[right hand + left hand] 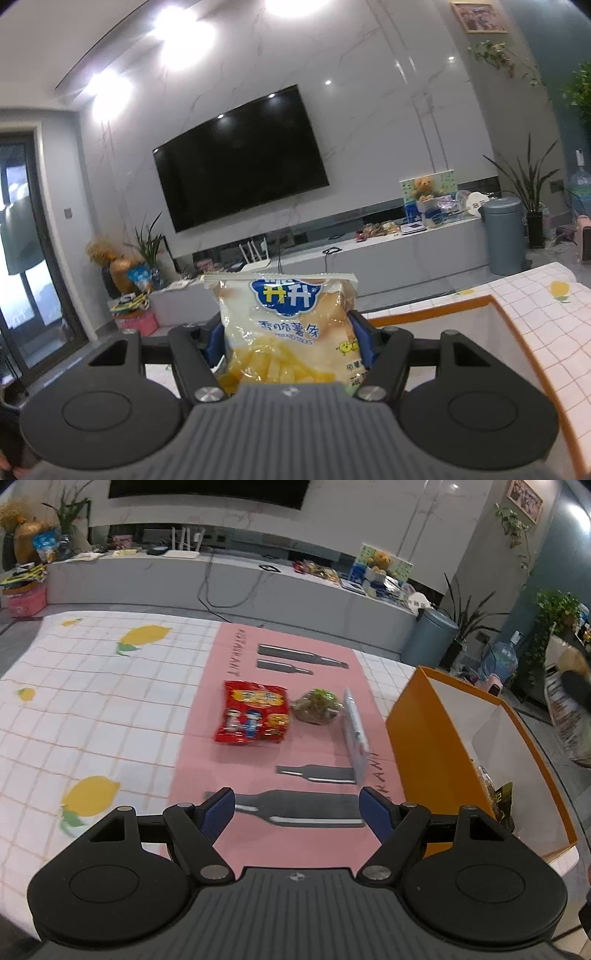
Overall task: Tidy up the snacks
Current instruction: 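Grasp the tall clear stick bag upright with the left gripper, then lower the white chip bag into the box and open the right gripper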
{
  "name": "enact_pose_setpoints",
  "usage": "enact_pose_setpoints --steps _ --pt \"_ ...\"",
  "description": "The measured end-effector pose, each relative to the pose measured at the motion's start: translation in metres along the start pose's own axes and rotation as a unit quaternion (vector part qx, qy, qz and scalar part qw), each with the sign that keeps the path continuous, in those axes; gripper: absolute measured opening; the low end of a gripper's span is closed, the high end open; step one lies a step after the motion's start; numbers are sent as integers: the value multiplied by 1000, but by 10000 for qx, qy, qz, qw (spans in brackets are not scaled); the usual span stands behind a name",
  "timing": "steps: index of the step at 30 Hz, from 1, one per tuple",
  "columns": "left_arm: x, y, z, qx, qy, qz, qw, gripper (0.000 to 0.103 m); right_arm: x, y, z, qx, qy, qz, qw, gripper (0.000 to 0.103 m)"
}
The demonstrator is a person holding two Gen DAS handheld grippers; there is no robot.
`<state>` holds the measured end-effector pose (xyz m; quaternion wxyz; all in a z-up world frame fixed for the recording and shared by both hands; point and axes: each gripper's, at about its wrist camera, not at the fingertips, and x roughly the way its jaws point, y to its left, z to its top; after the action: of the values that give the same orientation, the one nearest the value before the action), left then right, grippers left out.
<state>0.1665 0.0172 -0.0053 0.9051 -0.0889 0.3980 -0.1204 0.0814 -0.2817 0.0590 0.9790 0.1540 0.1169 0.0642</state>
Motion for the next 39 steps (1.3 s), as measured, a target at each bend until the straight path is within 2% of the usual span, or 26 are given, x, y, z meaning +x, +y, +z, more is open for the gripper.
enact_pose_setpoints --steps 5,9,12,16,20,22,23,24,28,30,33,39 --pt "23 -25 14 185 -65 -99 9998 90 -7 -12 3 315 -123 -41 9994 64" --pt "49 -43 23 210 19 -223 9995 90 -9 -8 2 321 -147 -63 9994 64" --pt "71 -52 33 414 82 -450 9981 90 -3 -16 3 546 -151 193 9982 64" --pt "103 -59 41 554 242 -213 9979 90 -10 -26 6 841 -251 325 9956 64" --pt "125 -60 42 536 429 -99 9976 83 -14 -30 9 1033 -298 354 9936 64" --pt "135 -62 42 475 564 -166 9971 73 -18 -28 10 1016 -345 379 9935 64" --pt "140 -62 41 422 662 -174 9968 55 -19 -27 11 951 -365 390 9940 64" --pt "144 -63 41 366 745 -204 9963 42 -19 -26 11 898 -371 405 9944 65" --pt "152 -71 39 381 725 -36 9966 10 -19 -23 13 736 -366 430 9957 65" --pt "151 -74 37 437 673 62 9968 9 -16 -24 14 695 -336 394 9962 65" --pt "137 -77 35 508 553 -29 9972 8 -16 -24 14 624 -302 305 9971 65" --pt "83 -77 23 574 179 -502 9969 8 -19 -27 14 626 -166 72 9979 64"
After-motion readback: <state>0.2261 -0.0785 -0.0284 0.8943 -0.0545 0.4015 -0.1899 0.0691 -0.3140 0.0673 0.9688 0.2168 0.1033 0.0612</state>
